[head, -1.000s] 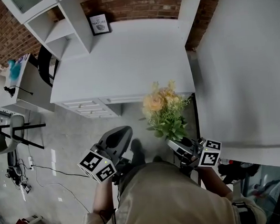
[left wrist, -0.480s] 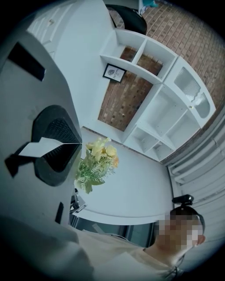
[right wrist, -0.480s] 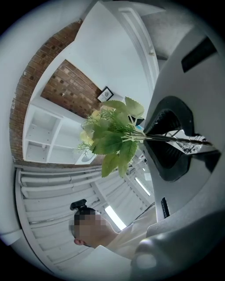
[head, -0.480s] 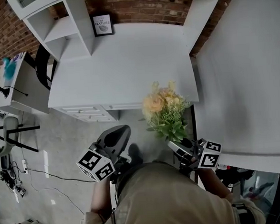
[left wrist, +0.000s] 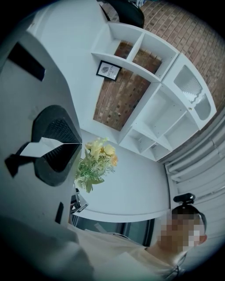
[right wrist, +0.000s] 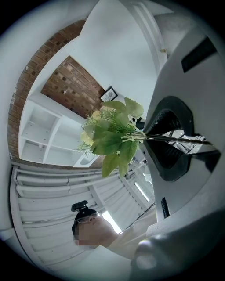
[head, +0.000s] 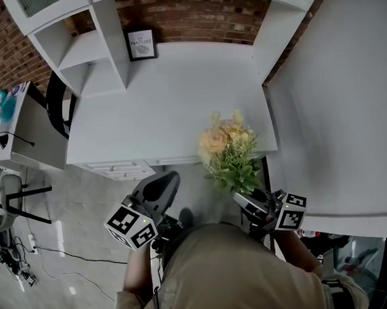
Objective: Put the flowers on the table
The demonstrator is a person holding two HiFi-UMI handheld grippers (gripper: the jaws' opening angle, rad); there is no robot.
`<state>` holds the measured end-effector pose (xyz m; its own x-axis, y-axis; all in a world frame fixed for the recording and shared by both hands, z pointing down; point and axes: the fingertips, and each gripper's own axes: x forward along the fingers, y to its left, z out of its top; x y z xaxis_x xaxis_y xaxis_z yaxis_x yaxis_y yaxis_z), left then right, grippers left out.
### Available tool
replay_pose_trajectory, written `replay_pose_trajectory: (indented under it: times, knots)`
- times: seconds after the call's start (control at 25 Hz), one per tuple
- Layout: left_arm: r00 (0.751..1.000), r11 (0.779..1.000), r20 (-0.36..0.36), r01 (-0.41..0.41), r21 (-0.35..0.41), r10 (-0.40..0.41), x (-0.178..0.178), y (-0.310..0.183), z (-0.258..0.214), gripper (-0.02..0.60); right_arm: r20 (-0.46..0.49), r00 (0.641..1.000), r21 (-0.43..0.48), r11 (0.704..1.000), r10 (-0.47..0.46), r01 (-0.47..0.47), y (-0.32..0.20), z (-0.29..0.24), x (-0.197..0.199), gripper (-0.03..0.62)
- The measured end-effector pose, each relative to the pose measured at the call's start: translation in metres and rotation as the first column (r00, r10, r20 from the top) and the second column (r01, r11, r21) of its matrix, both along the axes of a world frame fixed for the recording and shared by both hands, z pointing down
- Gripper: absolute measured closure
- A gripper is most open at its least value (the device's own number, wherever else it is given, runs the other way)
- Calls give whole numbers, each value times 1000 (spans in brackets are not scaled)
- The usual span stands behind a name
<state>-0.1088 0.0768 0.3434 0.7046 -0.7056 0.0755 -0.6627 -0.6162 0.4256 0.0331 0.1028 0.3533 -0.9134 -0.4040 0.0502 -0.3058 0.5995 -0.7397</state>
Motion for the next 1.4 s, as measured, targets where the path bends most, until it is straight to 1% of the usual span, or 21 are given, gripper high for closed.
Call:
replay_pose_trajectory:
  times: [0.08,0.24,0.28,0.48,0.64,0.84,1.08,1.4]
  knots:
    - [1000,1000,5,-2,5,2,-12,-8,-1,568,-6,1000,0,1000,8,-8,-9,-1,-11,546]
    - [997,999,80,-16,48,12,-9,-1,-1,568,-15,999,5,1000,29,-29,-11,-3,-11,546]
    - [996,998,89,-19,53,14,-11,-1,-1,568,-19,999,8,1000,30,-30,-12,-4,-13,546]
    - [997,998,81,-15,54,10,-23,-4,1,568,-34,999,16,1000,21,-21,-17,-4,-26,546]
    - [997,999,71,-12,51,8,-28,-5,3,568,-52,998,16,999,30,-29,-19,-4,-29,546]
    - [998,999,65,-19,49,15,-20,-9,4,568,-47,998,18,999,52,-51,-27,-1,-22,546]
    - [994,999,104,-29,42,25,-7,-27,12,568,-25,998,14,998,63,-63,-48,3,-11,546]
    - [992,999,118,-40,-4,40,11,-51,15,568,-44,995,-26,996,84,-85,-76,13,5,546]
